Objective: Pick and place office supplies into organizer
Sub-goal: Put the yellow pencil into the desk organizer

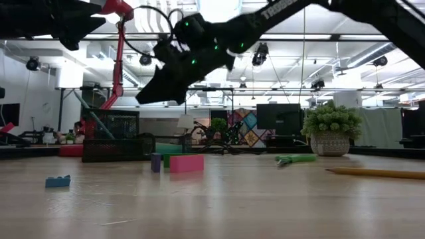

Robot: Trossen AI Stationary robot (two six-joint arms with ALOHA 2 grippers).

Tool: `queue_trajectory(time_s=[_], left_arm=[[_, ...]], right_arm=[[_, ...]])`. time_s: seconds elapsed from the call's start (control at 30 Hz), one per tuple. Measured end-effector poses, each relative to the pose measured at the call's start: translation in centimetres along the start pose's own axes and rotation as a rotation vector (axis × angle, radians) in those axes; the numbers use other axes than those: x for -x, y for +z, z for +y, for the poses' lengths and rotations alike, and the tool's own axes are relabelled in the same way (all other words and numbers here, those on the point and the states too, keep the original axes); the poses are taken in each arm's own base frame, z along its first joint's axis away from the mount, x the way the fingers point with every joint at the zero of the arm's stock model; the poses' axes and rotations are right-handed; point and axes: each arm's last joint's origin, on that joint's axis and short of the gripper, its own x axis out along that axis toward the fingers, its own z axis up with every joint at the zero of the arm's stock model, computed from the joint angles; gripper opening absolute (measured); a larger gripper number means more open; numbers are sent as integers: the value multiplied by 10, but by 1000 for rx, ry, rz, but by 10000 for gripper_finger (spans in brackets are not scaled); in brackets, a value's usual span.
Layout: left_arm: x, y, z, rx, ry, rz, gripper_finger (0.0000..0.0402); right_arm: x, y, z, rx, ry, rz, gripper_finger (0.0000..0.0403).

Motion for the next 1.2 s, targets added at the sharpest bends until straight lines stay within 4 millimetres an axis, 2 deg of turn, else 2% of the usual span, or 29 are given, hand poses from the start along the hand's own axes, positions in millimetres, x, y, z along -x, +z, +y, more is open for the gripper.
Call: queue_trajectory(time_s=[0.2, 0.33, 0.6, 0.7, 0.87, 1.0, 1.2], left_arm=[[0, 0, 0, 0, 0, 1, 196], [0, 0, 0, -1, -1, 3, 196], [0, 0, 0, 0, 0, 3, 196], [-1, 0, 0, 0, 0, 2, 196], [-1, -1, 0, -2, 0, 6, 196], [0, 0, 0, -3, 0, 1, 196], [0, -1, 0, -4, 0, 4, 196]], right_arm=[[11, -4, 29, -21, 46, 107, 75], [22, -8, 52, -25, 59, 120, 73], [60, -25, 88, -46, -158, 128, 69], [78, -34, 99, -104, -193, 103, 72], [104, -62, 117, -227, -257, 136, 75], [128, -73, 137, -320, -264, 103, 73], [157, -87, 173, -336, -301, 84, 88]])
